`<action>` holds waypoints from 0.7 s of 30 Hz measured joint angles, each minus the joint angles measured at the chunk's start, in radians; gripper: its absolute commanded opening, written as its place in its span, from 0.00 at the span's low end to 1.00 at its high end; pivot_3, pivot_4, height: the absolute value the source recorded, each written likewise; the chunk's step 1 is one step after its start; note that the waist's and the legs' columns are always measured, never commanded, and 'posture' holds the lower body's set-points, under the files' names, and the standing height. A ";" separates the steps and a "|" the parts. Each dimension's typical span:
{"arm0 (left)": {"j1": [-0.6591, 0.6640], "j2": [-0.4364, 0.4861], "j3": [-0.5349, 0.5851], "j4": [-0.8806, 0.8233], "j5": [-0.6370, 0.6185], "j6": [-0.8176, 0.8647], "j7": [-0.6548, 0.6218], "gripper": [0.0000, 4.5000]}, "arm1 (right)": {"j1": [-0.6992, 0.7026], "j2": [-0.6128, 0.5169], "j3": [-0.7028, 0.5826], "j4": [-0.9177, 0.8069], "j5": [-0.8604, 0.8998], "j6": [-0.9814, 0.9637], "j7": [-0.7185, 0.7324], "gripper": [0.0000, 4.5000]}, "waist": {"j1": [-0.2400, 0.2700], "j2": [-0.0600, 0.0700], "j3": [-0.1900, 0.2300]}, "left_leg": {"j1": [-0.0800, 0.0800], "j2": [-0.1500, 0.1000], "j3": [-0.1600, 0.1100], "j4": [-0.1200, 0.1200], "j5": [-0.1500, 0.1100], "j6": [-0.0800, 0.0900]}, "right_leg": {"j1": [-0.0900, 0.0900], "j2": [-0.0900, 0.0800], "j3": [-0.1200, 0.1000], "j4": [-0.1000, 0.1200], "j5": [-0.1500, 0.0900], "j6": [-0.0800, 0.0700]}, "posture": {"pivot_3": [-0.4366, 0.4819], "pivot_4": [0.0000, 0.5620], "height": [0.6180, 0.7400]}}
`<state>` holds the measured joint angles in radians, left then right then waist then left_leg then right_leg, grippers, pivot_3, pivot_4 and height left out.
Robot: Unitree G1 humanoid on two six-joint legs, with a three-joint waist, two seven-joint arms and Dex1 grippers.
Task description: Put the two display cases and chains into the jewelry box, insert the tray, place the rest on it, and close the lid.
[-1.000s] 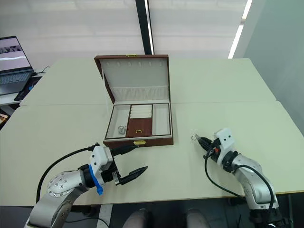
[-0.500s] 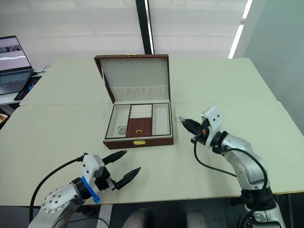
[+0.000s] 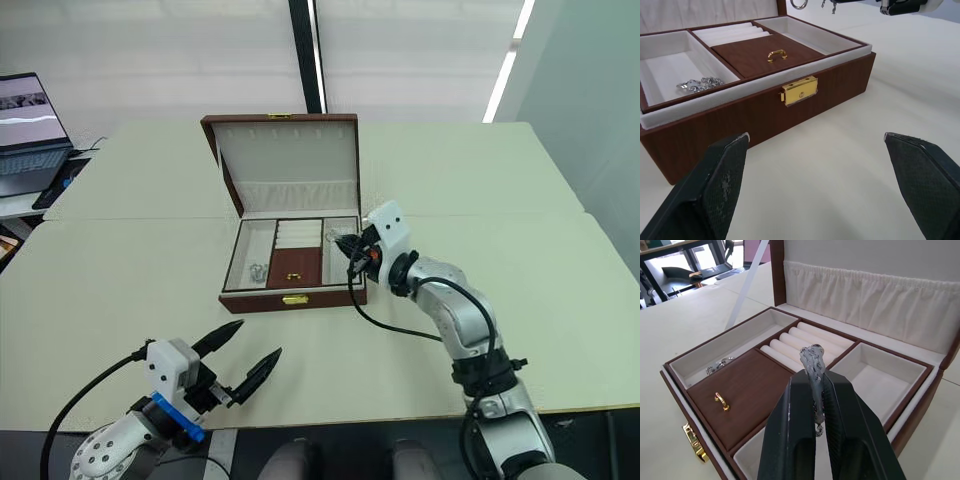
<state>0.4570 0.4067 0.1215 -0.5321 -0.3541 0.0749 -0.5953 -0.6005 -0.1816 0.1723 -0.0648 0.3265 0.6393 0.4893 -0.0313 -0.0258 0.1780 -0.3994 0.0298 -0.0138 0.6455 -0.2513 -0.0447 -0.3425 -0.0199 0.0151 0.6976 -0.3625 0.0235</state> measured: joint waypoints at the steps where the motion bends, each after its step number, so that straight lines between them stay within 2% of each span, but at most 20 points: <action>1: 0.006 -0.002 -0.002 -0.008 0.004 0.000 0.006 1.00 | -0.002 0.009 0.000 0.011 -0.001 -0.003 -0.006 0.00 | 0.000 0.000 0.000 | 0.000 0.000 0.000 0.000 0.000 0.000 | 0.000 0.000 0.000 0.000 0.000 0.000 | 0.48 0.27 1.00; 6: 0.021 -0.018 -0.008 -0.022 0.019 -0.001 0.024 1.00 | -0.002 0.025 -0.003 0.039 -0.009 -0.008 -0.014 0.00 | -0.001 0.000 0.000 | 0.000 0.000 0.000 0.000 0.000 0.000 | 0.000 0.000 0.000 0.000 0.000 0.000 | 0.48 0.27 1.00; 8: 0.021 -0.019 -0.010 -0.022 0.025 -0.002 0.032 1.00 | -0.002 0.028 -0.004 0.043 -0.009 -0.007 -0.014 0.16 | 0.000 0.000 0.000 | 0.000 0.000 0.000 0.000 0.000 0.000 | 0.000 0.000 0.000 0.000 0.000 0.000 | 0.48 0.27 1.00; 18: -0.003 -0.020 -0.026 -0.021 0.029 -0.003 0.039 1.00 | -0.002 0.036 -0.033 0.046 -0.007 0.004 -0.015 0.77 | 0.000 0.000 0.000 | 0.000 0.000 0.000 0.000 0.000 0.000 | 0.000 0.000 0.000 0.000 0.000 0.000 | 0.48 0.27 1.00; 21: -0.018 -0.020 -0.026 -0.020 0.028 -0.003 0.039 1.00 | -0.001 0.036 -0.034 0.043 -0.005 0.004 -0.014 0.99 | 0.000 0.000 0.000 | 0.000 0.000 0.000 0.000 0.000 0.000 | 0.000 0.000 0.000 0.000 0.000 0.000 | 0.48 0.27 1.00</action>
<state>0.4385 0.3869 0.0954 -0.5518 -0.3264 0.0722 -0.5565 -0.6015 -0.1453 0.1386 -0.0215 0.3210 0.6431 0.4750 -0.0317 -0.0256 0.1781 -0.3995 0.0298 -0.0135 0.6453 -0.2513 -0.0447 -0.3429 -0.0199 0.0153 0.6976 -0.3625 0.0235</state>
